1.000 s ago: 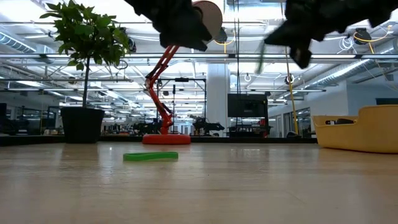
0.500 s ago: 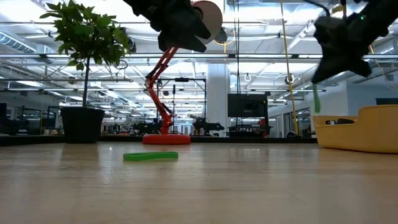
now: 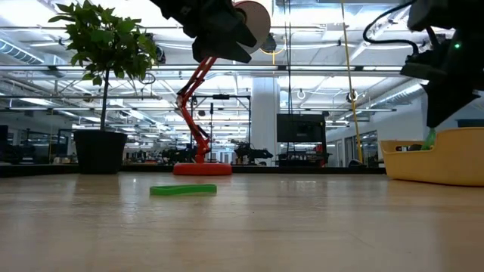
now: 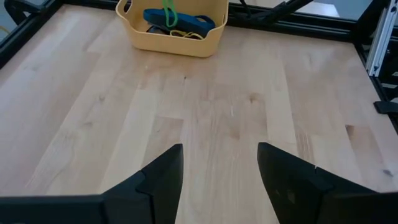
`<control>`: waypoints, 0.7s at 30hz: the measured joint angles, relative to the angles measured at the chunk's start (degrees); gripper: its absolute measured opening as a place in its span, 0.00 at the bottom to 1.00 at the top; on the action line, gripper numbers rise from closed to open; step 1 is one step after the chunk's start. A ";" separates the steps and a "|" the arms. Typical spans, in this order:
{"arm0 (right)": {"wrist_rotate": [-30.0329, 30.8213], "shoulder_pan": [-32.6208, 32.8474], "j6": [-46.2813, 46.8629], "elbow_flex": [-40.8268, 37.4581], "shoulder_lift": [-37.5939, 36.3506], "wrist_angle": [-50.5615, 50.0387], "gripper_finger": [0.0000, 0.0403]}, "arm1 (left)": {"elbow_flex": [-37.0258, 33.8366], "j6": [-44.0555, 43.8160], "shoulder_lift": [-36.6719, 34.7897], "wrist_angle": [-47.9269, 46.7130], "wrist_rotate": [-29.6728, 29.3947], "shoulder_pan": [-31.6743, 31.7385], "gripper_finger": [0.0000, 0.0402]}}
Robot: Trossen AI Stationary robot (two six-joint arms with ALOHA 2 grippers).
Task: Pick and place rubber bands into bin
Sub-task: Put the left green rubber band into the yellow bin
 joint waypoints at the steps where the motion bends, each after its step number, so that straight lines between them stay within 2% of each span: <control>1: -0.78 -0.21 0.08 0.00 0.01 -0.50 0.00 | 0.00 0.01 0.00 0.00 0.00 0.00 0.53; 8: -6.43 -1.11 -1.30 -0.44 0.18 -0.98 0.00 | 0.00 0.31 0.00 -0.51 0.04 0.00 0.53; 21: -6.73 -1.08 -2.07 -0.44 1.14 -1.26 0.09 | 0.00 -1.20 0.00 -1.81 0.10 -0.09 0.53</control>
